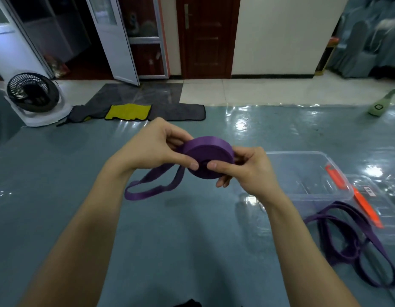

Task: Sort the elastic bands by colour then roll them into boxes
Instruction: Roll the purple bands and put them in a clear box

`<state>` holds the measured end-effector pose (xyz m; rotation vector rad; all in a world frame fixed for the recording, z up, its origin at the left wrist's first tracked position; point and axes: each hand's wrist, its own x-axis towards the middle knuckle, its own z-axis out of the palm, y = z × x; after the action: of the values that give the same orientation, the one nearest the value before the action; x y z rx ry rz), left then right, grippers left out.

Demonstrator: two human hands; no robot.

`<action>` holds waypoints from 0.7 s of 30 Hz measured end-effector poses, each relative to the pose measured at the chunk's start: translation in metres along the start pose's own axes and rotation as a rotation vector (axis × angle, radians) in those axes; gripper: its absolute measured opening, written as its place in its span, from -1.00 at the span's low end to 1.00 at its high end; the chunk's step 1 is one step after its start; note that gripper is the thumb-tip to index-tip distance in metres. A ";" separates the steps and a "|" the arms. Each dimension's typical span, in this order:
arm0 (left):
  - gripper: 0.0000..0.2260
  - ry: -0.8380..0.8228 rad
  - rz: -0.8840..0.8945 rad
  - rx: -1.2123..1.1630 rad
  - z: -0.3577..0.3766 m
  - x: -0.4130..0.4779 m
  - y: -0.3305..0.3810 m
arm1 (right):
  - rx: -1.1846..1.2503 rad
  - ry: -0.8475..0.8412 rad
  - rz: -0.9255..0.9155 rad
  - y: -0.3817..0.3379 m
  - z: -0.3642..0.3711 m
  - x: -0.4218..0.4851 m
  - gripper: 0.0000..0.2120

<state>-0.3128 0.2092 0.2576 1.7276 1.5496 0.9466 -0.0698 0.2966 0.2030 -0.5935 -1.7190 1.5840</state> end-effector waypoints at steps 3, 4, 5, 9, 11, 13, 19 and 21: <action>-0.66 0.019 -0.015 -0.054 0.001 -0.002 -0.013 | 0.054 0.024 0.046 0.015 0.011 -0.002 -0.75; -0.69 0.013 -0.031 -0.026 0.001 -0.002 -0.015 | 0.021 0.010 0.065 0.019 0.013 -0.003 -0.73; -0.71 0.001 -0.050 0.019 0.002 -0.003 -0.018 | -0.046 -0.013 0.081 0.022 0.013 -0.004 -0.68; -0.77 -0.066 -0.104 0.358 0.012 0.002 -0.020 | -0.501 -0.052 0.140 0.024 0.010 -0.007 -0.36; -0.79 -0.125 -0.086 0.559 0.020 0.006 -0.015 | -0.668 -0.130 0.122 0.026 0.011 -0.004 -0.53; -0.77 -0.166 -0.041 0.779 0.029 0.009 -0.008 | -0.760 -0.179 0.117 0.029 0.014 -0.004 -0.70; -0.75 -0.196 0.061 0.923 0.049 0.013 -0.015 | -0.871 -0.121 0.064 0.050 0.019 -0.015 -0.70; -0.75 -0.217 -0.035 0.701 0.045 0.009 -0.022 | -0.769 -0.086 0.094 0.055 0.011 -0.018 -0.73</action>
<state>-0.2862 0.2211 0.2159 2.1615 1.8800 0.1699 -0.0737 0.2834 0.1460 -0.9877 -2.3925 0.9679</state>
